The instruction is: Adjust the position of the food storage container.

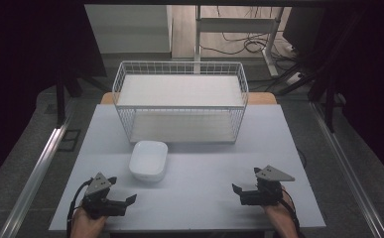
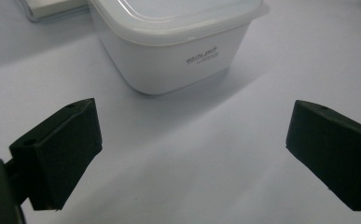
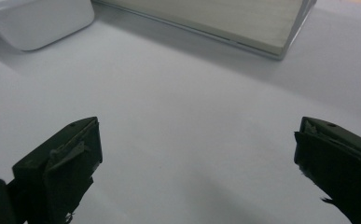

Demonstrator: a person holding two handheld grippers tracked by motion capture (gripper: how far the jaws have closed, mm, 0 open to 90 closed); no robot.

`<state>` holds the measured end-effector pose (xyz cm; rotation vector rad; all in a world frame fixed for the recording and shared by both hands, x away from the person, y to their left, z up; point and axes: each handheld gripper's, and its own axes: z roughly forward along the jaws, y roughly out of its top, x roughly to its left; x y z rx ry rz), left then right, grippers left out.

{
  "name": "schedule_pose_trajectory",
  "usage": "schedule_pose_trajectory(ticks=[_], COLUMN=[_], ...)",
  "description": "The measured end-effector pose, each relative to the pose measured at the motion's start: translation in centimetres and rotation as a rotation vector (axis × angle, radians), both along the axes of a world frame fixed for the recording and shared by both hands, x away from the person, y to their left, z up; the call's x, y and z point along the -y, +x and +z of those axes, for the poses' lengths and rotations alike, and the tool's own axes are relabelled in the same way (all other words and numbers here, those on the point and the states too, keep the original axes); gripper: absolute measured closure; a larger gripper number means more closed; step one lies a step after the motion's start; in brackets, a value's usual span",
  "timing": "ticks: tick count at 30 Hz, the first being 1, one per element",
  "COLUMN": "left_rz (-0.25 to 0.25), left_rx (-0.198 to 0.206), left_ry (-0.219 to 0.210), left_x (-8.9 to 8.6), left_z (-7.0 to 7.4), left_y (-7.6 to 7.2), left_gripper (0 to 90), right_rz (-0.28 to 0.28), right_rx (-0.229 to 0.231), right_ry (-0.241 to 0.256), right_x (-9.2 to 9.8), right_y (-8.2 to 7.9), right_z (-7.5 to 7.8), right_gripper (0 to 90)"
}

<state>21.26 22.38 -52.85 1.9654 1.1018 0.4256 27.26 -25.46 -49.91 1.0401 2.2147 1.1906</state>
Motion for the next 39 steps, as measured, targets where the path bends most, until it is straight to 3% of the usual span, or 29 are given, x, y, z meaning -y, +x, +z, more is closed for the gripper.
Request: schedule_pose_trajectory(ticks=[2,6,11,20,25,28,34,39], left_rz=[0.000,0.015,0.034,0.026,0.049,0.063,0.079,0.121], left_rx=[0.013,0.034,0.028,0.002,0.004,0.013,0.027,0.019], left_ry=[0.037,-0.003,-0.046,0.010,-0.026,-0.034,-0.077,-0.076], left_x=[0.3,-0.3,-0.9,-0.7,-1.5,-2.2,-3.2,-3.7], left_z=[-0.1,0.0,0.1,0.0,0.5,0.8,1.1,1.0], left_y=[-0.1,0.0,0.2,0.4,0.6,0.7,1.6,3.0], left_gripper=[1.7,0.8,1.3,0.8,2.5,11.3,39.5,62.5], right_rz=[0.003,-0.013,-0.043,-0.058,-0.053,-0.046,-0.027,-0.027], right_rx=[0.014,0.011,-0.007,-0.017,-0.031,-0.031,-0.053,-0.054], right_ry=[-0.009,-0.025,-0.026,-0.017,-0.018,-0.026,-0.047,-0.061], right_x=[-0.2,-0.5,-0.8,-0.8,-0.8,-0.9,-1.2,-1.8], right_y=[0.0,0.1,0.4,0.4,0.5,0.5,0.5,0.4], right_z=[-0.1,-0.5,-0.8,-0.6,-0.6,-0.5,-0.4,-0.2], right_gripper=[0.8,0.8,0.8,0.1,0.0,0.0,0.5,5.1])
